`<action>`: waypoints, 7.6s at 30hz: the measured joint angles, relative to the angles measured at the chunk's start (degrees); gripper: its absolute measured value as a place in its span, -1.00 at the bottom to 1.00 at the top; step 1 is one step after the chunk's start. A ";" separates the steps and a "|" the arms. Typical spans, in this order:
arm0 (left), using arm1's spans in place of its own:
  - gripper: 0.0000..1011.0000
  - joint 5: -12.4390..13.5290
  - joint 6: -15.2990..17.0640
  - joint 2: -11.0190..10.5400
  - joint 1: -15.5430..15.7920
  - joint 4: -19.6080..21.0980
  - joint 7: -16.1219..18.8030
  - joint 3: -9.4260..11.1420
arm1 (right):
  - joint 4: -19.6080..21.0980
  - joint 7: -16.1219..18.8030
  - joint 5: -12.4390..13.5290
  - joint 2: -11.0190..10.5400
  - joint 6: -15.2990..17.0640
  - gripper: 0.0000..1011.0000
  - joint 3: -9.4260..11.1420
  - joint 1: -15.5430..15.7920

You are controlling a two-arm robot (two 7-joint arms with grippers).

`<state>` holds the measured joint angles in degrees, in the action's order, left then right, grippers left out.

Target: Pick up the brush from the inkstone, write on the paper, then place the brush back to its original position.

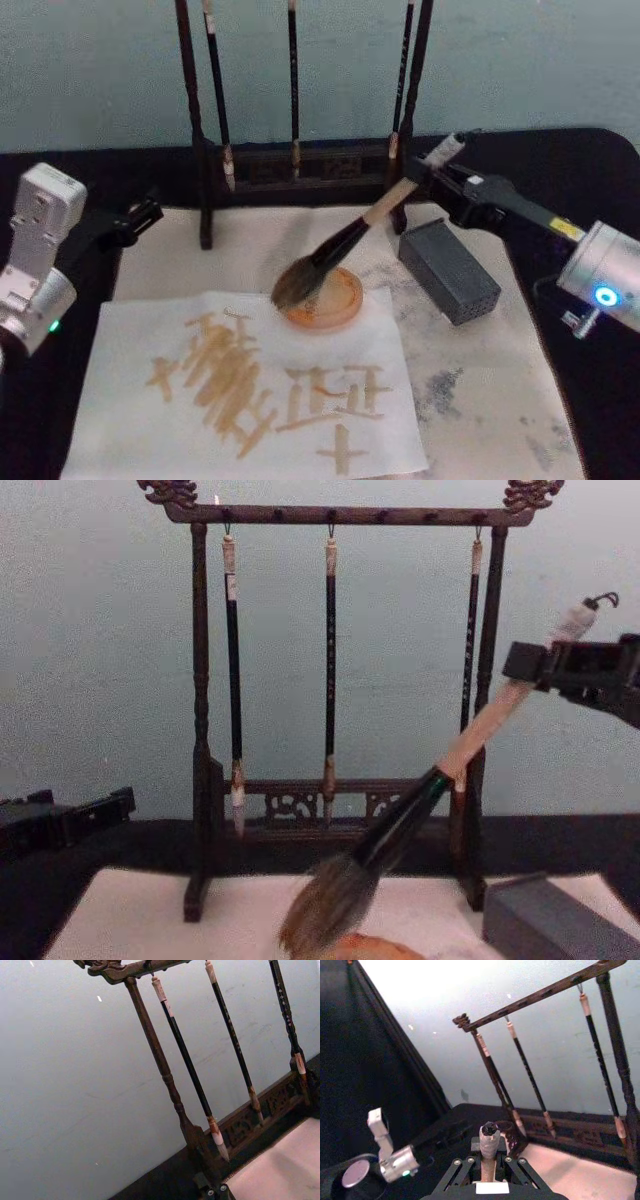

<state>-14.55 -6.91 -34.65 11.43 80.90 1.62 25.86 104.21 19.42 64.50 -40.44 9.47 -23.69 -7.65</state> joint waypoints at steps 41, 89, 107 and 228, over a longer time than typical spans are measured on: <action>0.98 0.00 0.00 0.00 0.00 0.01 0.00 0.00 | -25.56 0.97 10.97 6.60 3.86 -0.65 -3.50 -12.11; 0.98 0.00 0.00 0.00 0.00 0.00 0.00 0.00 | -30.72 -5.06 20.01 5.80 6.45 -0.65 -6.34 -12.02; 0.98 0.00 0.00 0.00 0.00 0.00 0.00 0.00 | -30.81 -4.87 19.68 5.92 6.44 0.06 -6.27 -11.98; 0.98 0.00 0.00 0.00 0.00 0.00 0.00 0.00 | 0.62 -12.45 -17.85 -8.28 2.42 0.98 -12.77 -3.12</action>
<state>-14.55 -6.91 -34.64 11.43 80.90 1.62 25.86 104.82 6.97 46.65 -48.71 11.89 -36.46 -10.77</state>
